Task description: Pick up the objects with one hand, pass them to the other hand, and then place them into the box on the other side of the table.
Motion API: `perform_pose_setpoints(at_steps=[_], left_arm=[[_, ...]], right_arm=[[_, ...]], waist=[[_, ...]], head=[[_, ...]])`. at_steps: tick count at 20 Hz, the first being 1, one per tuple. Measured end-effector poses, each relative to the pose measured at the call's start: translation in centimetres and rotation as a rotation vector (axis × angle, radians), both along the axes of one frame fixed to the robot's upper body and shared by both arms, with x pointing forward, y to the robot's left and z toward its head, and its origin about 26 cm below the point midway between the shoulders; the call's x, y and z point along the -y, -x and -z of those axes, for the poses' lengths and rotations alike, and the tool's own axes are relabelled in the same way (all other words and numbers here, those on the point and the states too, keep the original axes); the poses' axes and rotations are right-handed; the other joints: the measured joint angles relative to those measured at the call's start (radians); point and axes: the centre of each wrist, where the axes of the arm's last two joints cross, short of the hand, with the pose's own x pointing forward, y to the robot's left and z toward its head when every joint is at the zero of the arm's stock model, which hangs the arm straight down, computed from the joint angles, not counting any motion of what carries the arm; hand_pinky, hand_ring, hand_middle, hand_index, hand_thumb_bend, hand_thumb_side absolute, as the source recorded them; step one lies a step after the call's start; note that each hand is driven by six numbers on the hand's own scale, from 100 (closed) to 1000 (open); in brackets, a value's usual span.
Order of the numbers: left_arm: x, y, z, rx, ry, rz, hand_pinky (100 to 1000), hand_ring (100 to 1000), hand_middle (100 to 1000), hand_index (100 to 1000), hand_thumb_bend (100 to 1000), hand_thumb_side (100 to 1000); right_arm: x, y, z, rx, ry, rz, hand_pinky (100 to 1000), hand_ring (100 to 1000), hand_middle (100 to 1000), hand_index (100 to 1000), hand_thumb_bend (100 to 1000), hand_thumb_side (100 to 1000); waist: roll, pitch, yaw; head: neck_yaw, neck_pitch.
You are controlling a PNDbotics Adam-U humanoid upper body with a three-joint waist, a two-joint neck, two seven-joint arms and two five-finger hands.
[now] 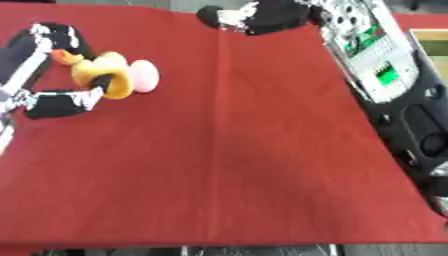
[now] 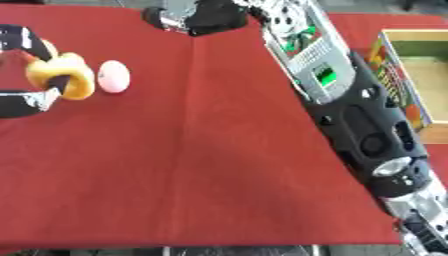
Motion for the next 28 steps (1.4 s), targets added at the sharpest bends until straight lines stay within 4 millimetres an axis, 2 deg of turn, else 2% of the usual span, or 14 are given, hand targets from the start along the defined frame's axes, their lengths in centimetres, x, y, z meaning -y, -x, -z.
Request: perform_pose_setpoints(at_steps=[7, 8, 9, 15, 28], left_arm=[[0.9, -0.1, 0.4, 0.109, -0.009, 0.007, 663, 610, 502, 447, 197, 100], [1.0, -0.1, 0.4, 0.119, -0.007, 0.007, 663, 610, 501, 448, 196, 100], [1.1, -0.1, 0.5, 0.129, -0.005, 0.007, 663, 610, 501, 448, 195, 100], [2.1, -0.3, 1.1, 0.169, 0.019, 0.015, 664, 610, 501, 449, 189, 100], [4.0, -0.3, 1.3, 0.257, 0.062, 0.050, 658, 604, 496, 450, 166, 100]], right_arm=[[-0.7, 0.3, 0.1, 0.032, 0.066, 0.010, 844, 820, 787, 822, 627, 320], [-0.7, 0.5, 0.0, 0.041, 0.075, 0.013, 832, 823, 792, 827, 669, 302], [-0.8, 0.6, -0.1, 0.051, 0.086, 0.013, 831, 827, 794, 829, 647, 302], [-1.7, 1.5, -0.2, 0.072, 0.133, -0.006, 811, 808, 783, 822, 646, 300], [-3.3, 1.9, 0.3, 0.030, 0.128, -0.041, 803, 792, 776, 810, 624, 306]], waist=[[-0.001, -0.002, -0.001], [-0.001, -0.002, -0.001], [-0.002, -0.002, -0.001], [-0.003, -0.002, -0.001], [-0.003, -0.002, -0.001]], head=[[0.001, 0.000], [0.002, 0.000], [0.003, 0.000], [0.005, 0.000], [0.005, 0.000]])
